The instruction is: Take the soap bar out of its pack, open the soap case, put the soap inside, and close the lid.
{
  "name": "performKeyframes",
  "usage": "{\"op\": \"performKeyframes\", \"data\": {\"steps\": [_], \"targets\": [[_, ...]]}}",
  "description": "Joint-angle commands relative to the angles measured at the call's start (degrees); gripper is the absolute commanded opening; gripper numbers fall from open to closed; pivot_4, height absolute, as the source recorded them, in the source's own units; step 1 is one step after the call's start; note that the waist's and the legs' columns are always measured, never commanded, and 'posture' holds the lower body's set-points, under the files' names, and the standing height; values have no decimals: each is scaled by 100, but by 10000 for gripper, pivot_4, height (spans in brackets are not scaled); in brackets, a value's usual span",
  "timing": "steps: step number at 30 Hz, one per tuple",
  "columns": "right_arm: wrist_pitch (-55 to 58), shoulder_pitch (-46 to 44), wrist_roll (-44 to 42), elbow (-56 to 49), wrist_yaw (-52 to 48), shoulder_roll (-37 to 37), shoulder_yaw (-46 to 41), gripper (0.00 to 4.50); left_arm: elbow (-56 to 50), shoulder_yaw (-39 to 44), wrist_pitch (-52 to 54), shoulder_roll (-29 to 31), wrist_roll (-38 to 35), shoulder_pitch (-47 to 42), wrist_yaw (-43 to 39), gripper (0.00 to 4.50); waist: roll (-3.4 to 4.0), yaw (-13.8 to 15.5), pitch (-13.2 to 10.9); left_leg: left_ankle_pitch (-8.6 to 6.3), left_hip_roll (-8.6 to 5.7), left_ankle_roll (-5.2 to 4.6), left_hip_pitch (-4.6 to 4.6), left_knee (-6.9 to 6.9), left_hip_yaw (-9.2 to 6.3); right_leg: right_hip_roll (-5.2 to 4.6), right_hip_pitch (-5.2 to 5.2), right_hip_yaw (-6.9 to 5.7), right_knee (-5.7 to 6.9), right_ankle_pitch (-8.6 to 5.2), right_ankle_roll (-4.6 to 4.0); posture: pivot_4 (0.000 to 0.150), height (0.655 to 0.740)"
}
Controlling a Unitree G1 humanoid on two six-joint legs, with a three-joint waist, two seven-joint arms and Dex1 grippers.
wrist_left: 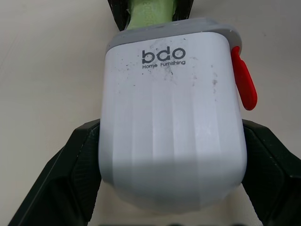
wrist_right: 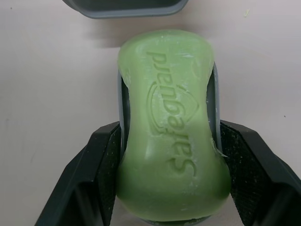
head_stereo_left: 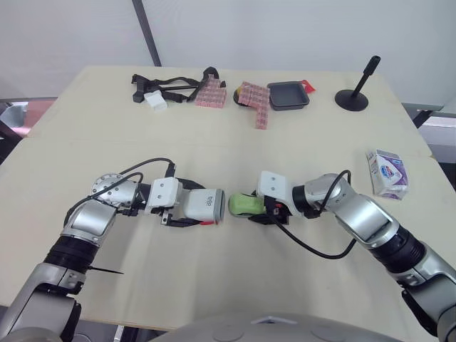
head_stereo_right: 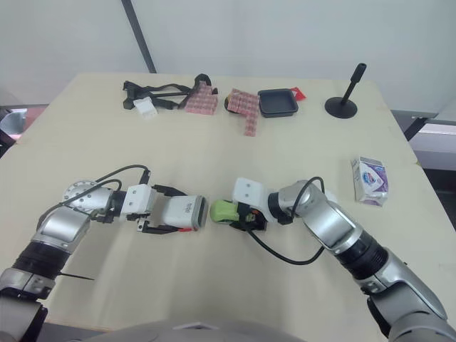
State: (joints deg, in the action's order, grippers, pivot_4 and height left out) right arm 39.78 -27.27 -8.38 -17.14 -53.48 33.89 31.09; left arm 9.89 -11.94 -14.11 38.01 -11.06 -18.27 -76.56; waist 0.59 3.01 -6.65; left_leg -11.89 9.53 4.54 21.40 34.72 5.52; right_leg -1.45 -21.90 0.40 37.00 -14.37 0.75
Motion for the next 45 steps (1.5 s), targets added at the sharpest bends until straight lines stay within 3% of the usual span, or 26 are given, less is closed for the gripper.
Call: {"op": "performKeyframes", "data": {"steps": [1,14,45], "targets": [[155,-231,-44,-173,-261,228,-166,25813,-147,40,-11,6,-22,-34,44,34645,0,5,0,0,0,0,0,0,0,0,0,0,-1,0,0,1500,7400],[876,-900,-348,-913,-1001,941,-272,25813,-125,-81,-8,-374,73,-91,332,34645,0,24,-2,0,3,0,1,2,-1,5,0,0,-1,0,0,1500,7400],[1390,-1741,-203,-826,-1195,922,375,25813,-609,-426,390,-1076,214,-243,909,34645,0,37,-3,0,3,0,5,3,1,7,0,6,5,0,0,1500,7400]]}}
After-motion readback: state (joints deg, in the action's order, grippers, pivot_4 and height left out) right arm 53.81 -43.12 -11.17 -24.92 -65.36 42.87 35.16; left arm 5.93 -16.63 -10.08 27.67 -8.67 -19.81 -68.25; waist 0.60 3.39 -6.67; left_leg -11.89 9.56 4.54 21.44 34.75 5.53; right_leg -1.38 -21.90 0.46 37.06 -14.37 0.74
